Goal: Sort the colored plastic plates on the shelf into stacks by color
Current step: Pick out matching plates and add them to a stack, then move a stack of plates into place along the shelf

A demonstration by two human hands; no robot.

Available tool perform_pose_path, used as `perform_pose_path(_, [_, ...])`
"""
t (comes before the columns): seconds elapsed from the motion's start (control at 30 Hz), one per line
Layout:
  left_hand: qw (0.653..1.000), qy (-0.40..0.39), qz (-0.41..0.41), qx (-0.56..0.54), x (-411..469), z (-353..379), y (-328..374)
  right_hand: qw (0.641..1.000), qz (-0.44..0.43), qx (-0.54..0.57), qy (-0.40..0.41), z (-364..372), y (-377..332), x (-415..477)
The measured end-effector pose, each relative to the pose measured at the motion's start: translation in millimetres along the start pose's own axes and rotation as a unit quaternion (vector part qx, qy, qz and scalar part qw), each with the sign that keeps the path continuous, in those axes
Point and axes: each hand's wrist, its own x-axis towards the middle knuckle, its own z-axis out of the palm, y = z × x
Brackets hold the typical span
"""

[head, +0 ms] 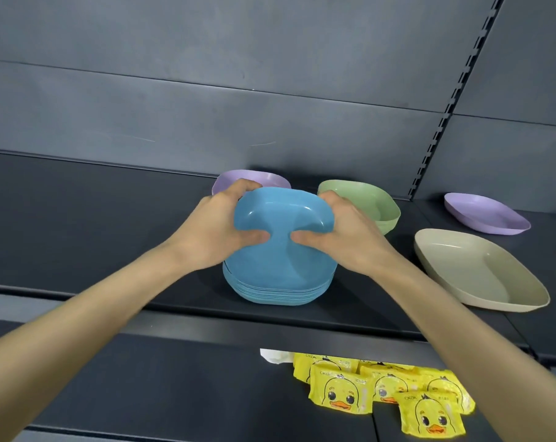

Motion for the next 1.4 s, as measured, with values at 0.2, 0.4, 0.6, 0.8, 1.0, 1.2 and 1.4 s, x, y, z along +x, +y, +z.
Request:
perform_pose_path(0.2, [0.998, -0.023, -0.011, 0.061, -1, 1, -6, 0.999, 0.003, -0.028, -0.039, 6, 4, 3])
perform_pose_path(0.4, [0.996, -0.078, -0.023, 0.048, -5, -1, -1, 0.996, -0.021, -0.008, -0.083, 6, 6, 3])
perform_pose_path(0.6, [0.992, -0.114, -0.014, 0.051, -4, -3, 2, 0.994, -0.014, -0.003, -0.11, 7, 6, 2])
perform_pose_path(0.8, [0.976, -0.131, -0.01, 0.175, -1, -12, 11, 0.988, -0.031, -0.085, -0.126, -5, -1, 1])
perform_pose_path(1.0, [0.946, -0.08, 0.07, 0.306, 1, -22, 57, 0.989, -0.041, -0.138, -0.019, -61, -12, -8])
perform_pose_path(1.2, [0.942, -0.016, 0.172, 0.287, 4, 5, 137, 0.979, -0.049, -0.187, 0.06, -148, 0, -56])
perform_pose_path(1.4, [0.939, 0.058, 0.252, 0.227, -19, 75, 220, 0.969, -0.041, -0.202, 0.137, -226, 38, -133])
